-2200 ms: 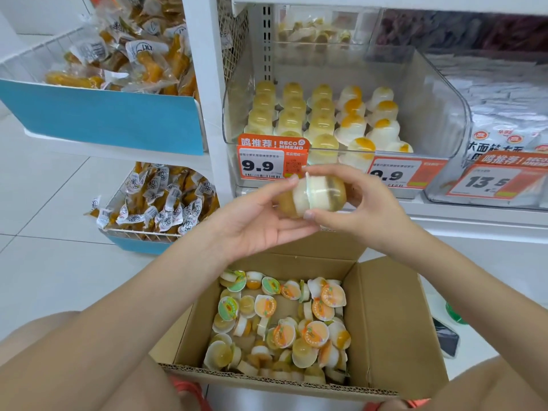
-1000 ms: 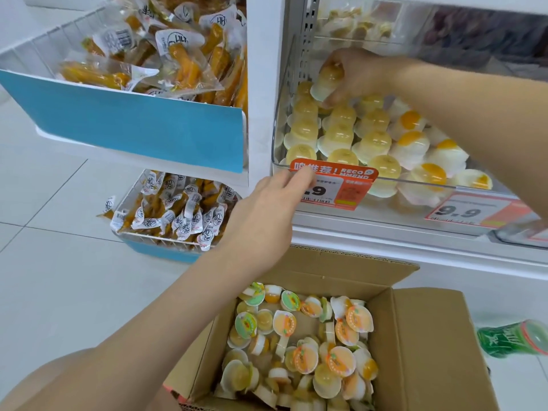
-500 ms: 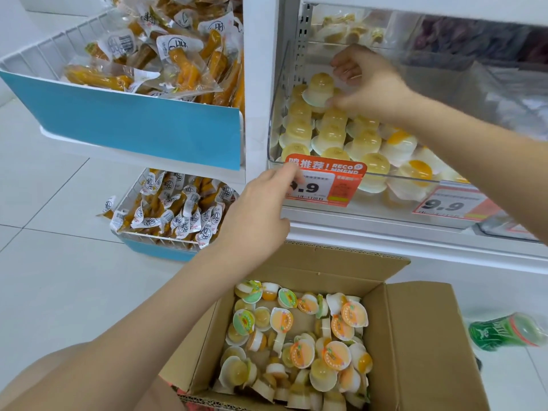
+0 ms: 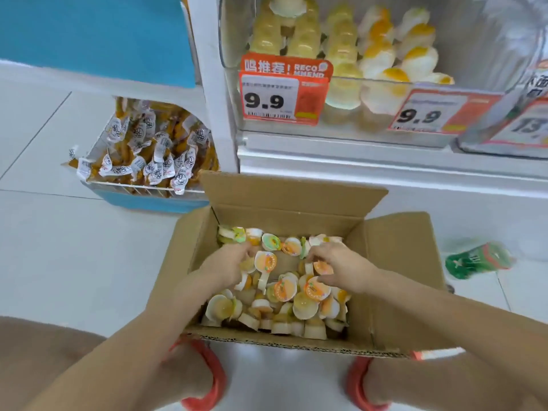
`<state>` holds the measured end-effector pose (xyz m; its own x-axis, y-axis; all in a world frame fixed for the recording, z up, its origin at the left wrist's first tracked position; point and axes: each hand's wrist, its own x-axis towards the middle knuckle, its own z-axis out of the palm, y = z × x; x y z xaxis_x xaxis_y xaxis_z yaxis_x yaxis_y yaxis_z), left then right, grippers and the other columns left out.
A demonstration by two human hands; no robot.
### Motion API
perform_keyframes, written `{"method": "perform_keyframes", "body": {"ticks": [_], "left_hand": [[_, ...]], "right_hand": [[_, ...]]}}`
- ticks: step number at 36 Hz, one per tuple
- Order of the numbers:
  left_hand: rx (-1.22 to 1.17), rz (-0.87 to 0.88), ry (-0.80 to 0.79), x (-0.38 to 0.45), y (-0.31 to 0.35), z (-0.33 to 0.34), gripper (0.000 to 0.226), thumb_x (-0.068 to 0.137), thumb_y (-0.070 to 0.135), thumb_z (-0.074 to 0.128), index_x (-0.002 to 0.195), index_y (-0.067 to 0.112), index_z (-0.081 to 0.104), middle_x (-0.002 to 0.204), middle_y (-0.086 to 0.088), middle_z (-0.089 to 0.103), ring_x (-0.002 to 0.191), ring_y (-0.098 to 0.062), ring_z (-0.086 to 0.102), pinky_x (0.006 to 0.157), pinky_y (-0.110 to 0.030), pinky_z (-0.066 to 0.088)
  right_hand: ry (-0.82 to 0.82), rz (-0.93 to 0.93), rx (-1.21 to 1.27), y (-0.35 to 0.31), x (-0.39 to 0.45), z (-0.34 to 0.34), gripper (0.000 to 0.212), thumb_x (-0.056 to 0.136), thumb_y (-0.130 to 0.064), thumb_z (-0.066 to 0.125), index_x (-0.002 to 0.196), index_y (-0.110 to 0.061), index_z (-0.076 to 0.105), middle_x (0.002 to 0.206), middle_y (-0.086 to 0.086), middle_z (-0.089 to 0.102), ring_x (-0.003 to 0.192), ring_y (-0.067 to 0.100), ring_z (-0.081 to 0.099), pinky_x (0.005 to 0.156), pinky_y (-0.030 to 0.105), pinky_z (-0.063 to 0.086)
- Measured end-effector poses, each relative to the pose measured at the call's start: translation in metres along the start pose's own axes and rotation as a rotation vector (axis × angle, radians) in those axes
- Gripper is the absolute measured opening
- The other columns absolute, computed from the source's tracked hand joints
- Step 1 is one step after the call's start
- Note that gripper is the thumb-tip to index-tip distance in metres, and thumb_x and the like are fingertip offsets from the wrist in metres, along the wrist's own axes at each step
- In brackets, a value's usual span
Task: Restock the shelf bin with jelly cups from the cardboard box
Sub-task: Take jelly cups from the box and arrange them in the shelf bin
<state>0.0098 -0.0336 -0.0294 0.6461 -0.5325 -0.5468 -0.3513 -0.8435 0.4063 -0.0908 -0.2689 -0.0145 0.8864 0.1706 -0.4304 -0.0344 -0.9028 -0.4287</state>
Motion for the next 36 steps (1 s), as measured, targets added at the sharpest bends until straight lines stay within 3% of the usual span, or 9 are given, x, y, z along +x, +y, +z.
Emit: {"method": "perform_keyframes", "body": {"ticks": [5, 9, 13, 20, 23, 26, 32, 36], "left_hand": [[0.102, -0.031, -0.149, 0.022, -0.029, 0.043, 0.048, 0.081, -0.004, 0.058, 0.124, 0.014, 0.048, 0.126, -0.007, 0.052, 0.112, -0.022, 0.051, 0.085, -0.029, 0.043], [0.195, 0.009, -0.259, 0.052, -0.038, 0.040, 0.061, 0.078, 0.002, 0.066, 0.133, 0.016, 0.043, 0.130, -0.008, 0.049, 0.116, -0.024, 0.051, 0.088, -0.031, 0.046], [0.361, 0.043, -0.186, 0.080, -0.043, 0.026, 0.060, 0.082, -0.004, 0.054, 0.137, 0.016, 0.041, 0.131, -0.007, 0.050, 0.115, -0.028, 0.054, 0.081, -0.032, 0.046], [0.466, -0.029, -0.212, 0.104, -0.061, 0.038, 0.040, 0.089, 0.006, 0.048, 0.128, 0.013, 0.049, 0.129, -0.009, 0.052, 0.116, -0.028, 0.053, 0.090, -0.035, 0.045], [0.640, -0.036, -0.250, 0.103, -0.065, 0.041, 0.056, 0.088, 0.020, 0.053, 0.140, 0.019, 0.033, 0.139, -0.009, 0.040, 0.124, -0.029, 0.044, 0.101, -0.036, 0.034], [0.708, -0.020, -0.254, 0.099, -0.070, 0.044, 0.060, 0.091, 0.018, 0.049, 0.144, 0.015, 0.022, 0.140, -0.013, 0.038, 0.120, -0.030, 0.049, 0.097, -0.034, 0.036], [0.359, -0.066, -0.128, 0.096, -0.078, 0.054, 0.047, 0.082, 0.016, 0.062, 0.123, 0.018, 0.041, 0.120, -0.010, 0.056, 0.099, -0.031, 0.061, 0.078, -0.036, 0.049], [0.018, -0.098, -0.020, 0.090, -0.078, 0.050, 0.033, 0.075, 0.020, 0.069, 0.095, 0.018, 0.043, 0.092, -0.005, 0.058, 0.083, -0.027, 0.059, 0.064, -0.031, 0.044]], "right_hand": [[-0.199, 0.046, -0.074, 0.017, 0.032, 0.057, 0.048, 0.082, -0.024, 0.069, 0.124, -0.014, 0.049, 0.115, 0.008, 0.056, 0.111, 0.025, 0.049, 0.087, 0.041, 0.046], [-0.249, 0.092, -0.059, 0.020, 0.059, 0.086, 0.063, 0.080, -0.028, 0.072, 0.133, -0.012, 0.042, 0.122, 0.011, 0.051, 0.117, 0.027, 0.046, 0.088, 0.038, 0.046], [-0.147, 0.131, 0.104, 0.019, 0.089, 0.099, 0.064, 0.080, -0.030, 0.072, 0.135, -0.014, 0.043, 0.128, 0.008, 0.053, 0.121, 0.025, 0.047, 0.091, 0.036, 0.045], [-0.025, 0.196, 0.264, 0.017, 0.143, 0.111, 0.082, 0.074, -0.032, 0.077, 0.140, -0.011, 0.033, 0.130, 0.014, 0.050, 0.122, 0.030, 0.046, 0.092, 0.034, 0.042], [0.025, 0.247, 0.330, 0.013, 0.157, 0.117, 0.086, 0.075, -0.029, 0.077, 0.143, -0.013, 0.029, 0.137, 0.014, 0.043, 0.126, 0.029, 0.044, 0.096, 0.033, 0.041], [0.130, 0.341, 0.473, 0.009, 0.168, 0.121, 0.078, 0.079, -0.035, 0.073, 0.141, -0.015, 0.030, 0.133, 0.012, 0.045, 0.120, 0.028, 0.049, 0.092, 0.034, 0.044], [0.184, 0.546, 0.620, 0.006, 0.197, 0.127, 0.069, 0.078, -0.039, 0.074, 0.128, -0.007, 0.040, 0.128, 0.014, 0.051, 0.116, 0.030, 0.051, 0.093, 0.040, 0.046], [0.261, 0.628, 0.670, 0.005, 0.203, 0.127, 0.063, 0.075, -0.034, 0.077, 0.124, -0.006, 0.048, 0.121, 0.013, 0.058, 0.114, 0.028, 0.054, 0.088, 0.034, 0.046]]}}
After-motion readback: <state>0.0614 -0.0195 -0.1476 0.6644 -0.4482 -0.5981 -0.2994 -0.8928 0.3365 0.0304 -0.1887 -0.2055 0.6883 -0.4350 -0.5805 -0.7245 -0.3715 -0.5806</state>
